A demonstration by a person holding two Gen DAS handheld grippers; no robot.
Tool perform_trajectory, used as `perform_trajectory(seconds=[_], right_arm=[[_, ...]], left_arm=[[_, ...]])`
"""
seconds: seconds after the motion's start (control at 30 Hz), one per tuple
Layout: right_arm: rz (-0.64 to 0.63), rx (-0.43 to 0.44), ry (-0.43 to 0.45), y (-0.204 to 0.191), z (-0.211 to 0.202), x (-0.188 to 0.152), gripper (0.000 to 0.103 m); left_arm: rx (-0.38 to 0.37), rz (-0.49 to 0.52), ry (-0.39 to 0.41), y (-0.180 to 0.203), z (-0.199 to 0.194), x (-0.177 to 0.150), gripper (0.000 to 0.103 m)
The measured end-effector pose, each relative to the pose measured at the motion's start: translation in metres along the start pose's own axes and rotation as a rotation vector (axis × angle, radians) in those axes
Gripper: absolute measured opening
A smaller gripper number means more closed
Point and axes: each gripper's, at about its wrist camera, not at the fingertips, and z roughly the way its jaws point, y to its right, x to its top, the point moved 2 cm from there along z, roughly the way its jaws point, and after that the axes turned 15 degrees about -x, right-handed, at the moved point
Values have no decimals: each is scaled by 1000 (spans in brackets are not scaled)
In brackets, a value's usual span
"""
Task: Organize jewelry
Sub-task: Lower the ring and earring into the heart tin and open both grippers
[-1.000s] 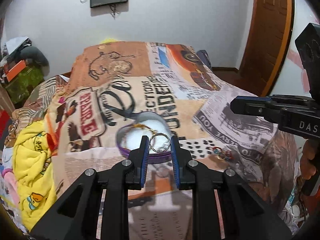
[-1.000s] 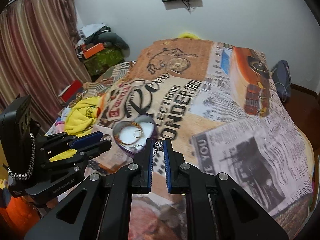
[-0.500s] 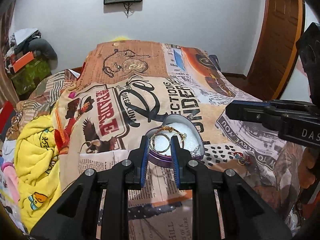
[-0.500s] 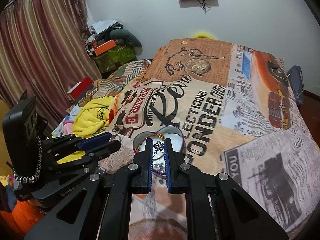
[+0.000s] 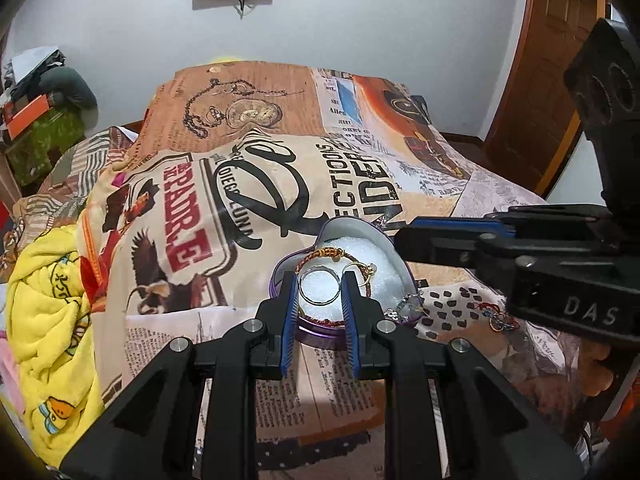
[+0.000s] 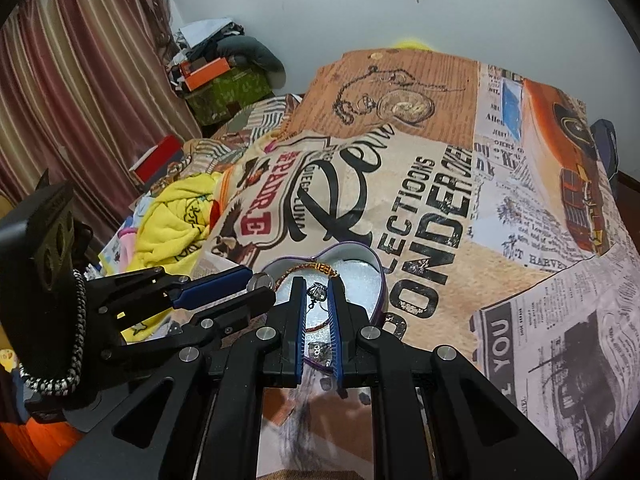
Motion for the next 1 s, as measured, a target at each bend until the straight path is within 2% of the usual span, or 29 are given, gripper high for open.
perform_trajectory(seconds=[0.33, 0.57, 0.73, 0.9, 1.0], right_arm=[[-27, -19, -45, -2, 21, -8, 9], [-85, -66, -49, -7, 19, -12, 10], [-90, -99, -28, -7, 10, -11, 32], [-83, -117, 0, -6, -3, -8, 35], [-78, -126, 13, -3, -12, -8, 35]], left_arm=[[0, -14, -16, -8, 6, -2, 20], [17, -30, -4, -10, -4, 0, 21], [33, -45, 20, -13, -19, 2, 23], [58, -51, 52, -11, -39, 5, 32], [62, -50, 63, -7, -49, 6, 32]])
